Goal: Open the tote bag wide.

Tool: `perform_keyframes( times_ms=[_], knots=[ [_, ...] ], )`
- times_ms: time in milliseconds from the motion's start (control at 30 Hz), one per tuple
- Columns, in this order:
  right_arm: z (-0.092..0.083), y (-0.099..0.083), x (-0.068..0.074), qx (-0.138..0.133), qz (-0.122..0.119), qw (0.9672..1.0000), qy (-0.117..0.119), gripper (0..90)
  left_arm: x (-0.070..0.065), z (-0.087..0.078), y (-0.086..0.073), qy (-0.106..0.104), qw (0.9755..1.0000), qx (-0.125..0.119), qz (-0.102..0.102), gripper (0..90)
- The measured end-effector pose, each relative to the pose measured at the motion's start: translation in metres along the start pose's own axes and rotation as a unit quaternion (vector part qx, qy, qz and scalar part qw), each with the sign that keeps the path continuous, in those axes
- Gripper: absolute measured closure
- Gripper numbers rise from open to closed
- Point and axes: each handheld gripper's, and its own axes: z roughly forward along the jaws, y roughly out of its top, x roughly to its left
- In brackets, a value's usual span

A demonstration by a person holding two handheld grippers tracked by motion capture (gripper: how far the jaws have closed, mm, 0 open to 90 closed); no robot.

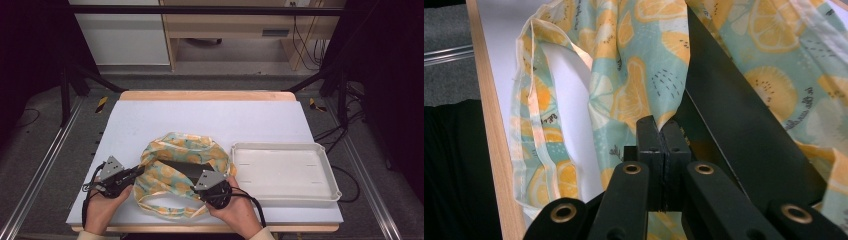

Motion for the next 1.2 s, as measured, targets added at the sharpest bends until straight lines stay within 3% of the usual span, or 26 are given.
perform_keyframes(
  times_ms=[233,433,567,633,667,700,733,800,967,1033,1100,1167,1200],
  knots=[
    [0.007,-0.007,0.002,0.002,0.006,1.0000,0.002,90.0,0.001,0.002,0.003,0.001,1.0000,0.000,0.003,83.2],
    [0.011,-0.010,0.003,0.010,0.003,0.9999,0.007,90.0,0.001,-0.006,0.016,0.003,0.9999,-0.011,0.010,55.8],
    [0.012,-0.011,0.005,0.013,0.001,0.9998,0.012,90.0,0.003,-0.005,0.029,0.009,0.9996,-0.019,0.021,50.0],
    [0.012,-0.013,0.006,0.017,-0.001,0.9997,0.016,90.0,0.005,0.005,0.044,0.002,0.9995,-0.005,0.031,46.3],
    [0.012,-0.013,0.006,0.017,-0.001,0.9997,0.016,90.0,0.005,0.005,0.044,0.002,0.9995,-0.005,0.031,46.0],
    [0.012,-0.014,0.006,0.021,-0.003,0.9996,0.020,90.0,0.005,0.015,0.052,0.000,0.9988,0.014,0.046,45.4],
    [0.012,-0.015,0.006,0.021,-0.003,0.9995,0.021,90.0,0.005,0.020,0.055,0.000,0.9985,0.017,0.052,45.3],
    [0.012,-0.016,0.006,0.022,-0.001,0.9995,0.023,90.0,0.006,0.028,0.060,0.004,0.9982,0.025,0.055,45.3],
    [0.009,-0.020,0.004,0.027,-0.002,0.9993,0.024,90.0,0.008,0.041,0.062,0.009,0.9970,0.047,0.060,55.0],
    [0.008,-0.021,0.002,0.029,-0.001,0.9993,0.024,90.0,0.011,0.045,0.061,0.018,0.9958,0.064,0.063,66.4],
    [0.007,-0.022,0.002,0.030,0.000,0.9993,0.024,90.0,0.012,0.047,0.061,0.011,0.9957,0.071,0.059,78.4],
    [0.006,-0.022,0.001,0.031,-0.001,0.9992,0.024,90.0,0.014,0.051,0.063,0.011,0.9942,0.086,0.063,81.6],
    [0.006,-0.023,0.002,0.032,-0.002,0.9992,0.024,90.0,0.016,0.054,0.066,0.019,0.9942,0.086,0.062,88.1]
  ],
)
